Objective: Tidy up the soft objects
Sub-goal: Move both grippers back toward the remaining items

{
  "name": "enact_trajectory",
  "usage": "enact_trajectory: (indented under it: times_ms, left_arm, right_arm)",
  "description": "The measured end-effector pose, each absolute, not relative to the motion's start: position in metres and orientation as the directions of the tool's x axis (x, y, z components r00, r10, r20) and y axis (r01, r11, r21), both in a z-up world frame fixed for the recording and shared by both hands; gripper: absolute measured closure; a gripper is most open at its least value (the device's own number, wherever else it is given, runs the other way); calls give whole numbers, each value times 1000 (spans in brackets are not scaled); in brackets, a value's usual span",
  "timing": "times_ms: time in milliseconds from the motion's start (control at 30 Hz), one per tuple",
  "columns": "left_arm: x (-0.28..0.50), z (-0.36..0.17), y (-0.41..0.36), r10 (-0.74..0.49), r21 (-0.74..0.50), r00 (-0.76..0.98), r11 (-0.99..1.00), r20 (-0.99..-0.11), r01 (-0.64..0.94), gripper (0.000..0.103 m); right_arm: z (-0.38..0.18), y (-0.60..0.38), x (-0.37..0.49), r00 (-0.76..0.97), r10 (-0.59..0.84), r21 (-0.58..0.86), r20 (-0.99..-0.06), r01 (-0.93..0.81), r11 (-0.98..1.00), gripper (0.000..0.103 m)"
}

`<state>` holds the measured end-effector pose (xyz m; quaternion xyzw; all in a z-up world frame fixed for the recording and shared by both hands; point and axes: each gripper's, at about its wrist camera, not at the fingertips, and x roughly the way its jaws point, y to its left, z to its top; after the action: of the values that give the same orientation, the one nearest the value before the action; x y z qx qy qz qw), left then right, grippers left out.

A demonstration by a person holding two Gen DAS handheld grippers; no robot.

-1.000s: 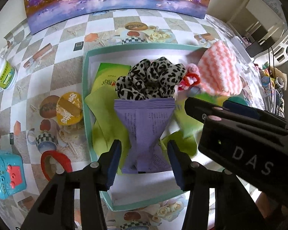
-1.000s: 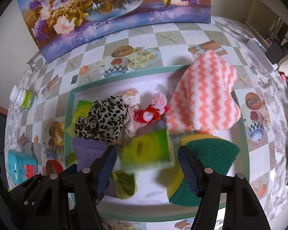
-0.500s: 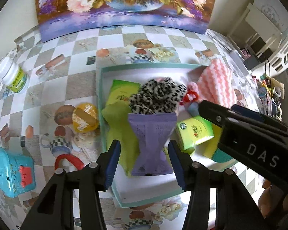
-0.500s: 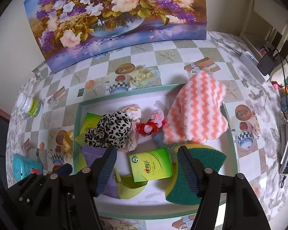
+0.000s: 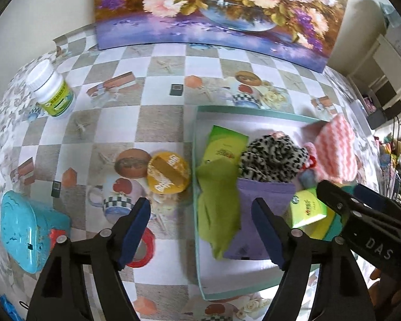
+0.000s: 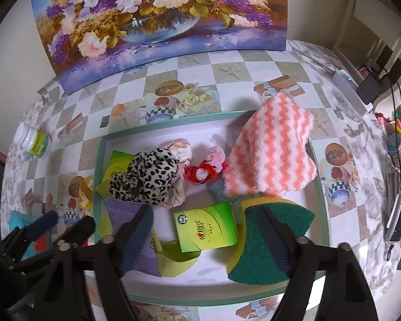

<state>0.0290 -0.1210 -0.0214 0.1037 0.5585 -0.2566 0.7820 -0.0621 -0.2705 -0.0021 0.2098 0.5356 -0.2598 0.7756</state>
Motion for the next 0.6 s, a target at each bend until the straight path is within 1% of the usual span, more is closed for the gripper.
enact_trajectory:
  times_ms: [33,67,100,133,167,233,500,600]
  left_arm:
    - [30,-22,-120,-280,-118,251,851,-926,512,19]
    - [31,-22,-119,-278,-116,256,853,-926,509,18]
    - [33,-22,-118,-276,-111,264,856,-924,505,18]
    - [34,-23,-118,-272,-106,270,859,-924,501,16]
    - [36,-23,-117,-270,-102,277,861,-922,498,11]
    - [38,-23,-115,-277,-108,281,862,-919,495,8]
    - [45,-18,-110,-301,-123,313,868,-901,481,6]
    - [49,-15,-105,-334,-154,324,868,-885,472,3]
  right_arm:
    - [-3,-271,-62,285,-187,37,-940,632,774,14]
    - [-3,-272,-62,280,-199,26,-939,636,771,9]
    - [-3,-272,-63,277,-213,15,-937,641,768,1]
    - [-2,-273,-64,280,-222,11,-934,645,764,0]
    - [0,-274,-65,289,-226,18,-930,651,759,0]
    - [3,-277,-67,309,-218,45,-926,661,749,0]
    - [6,-280,-70,310,-232,43,-922,676,735,0]
    - [8,-280,-72,311,-238,39,-920,677,735,0]
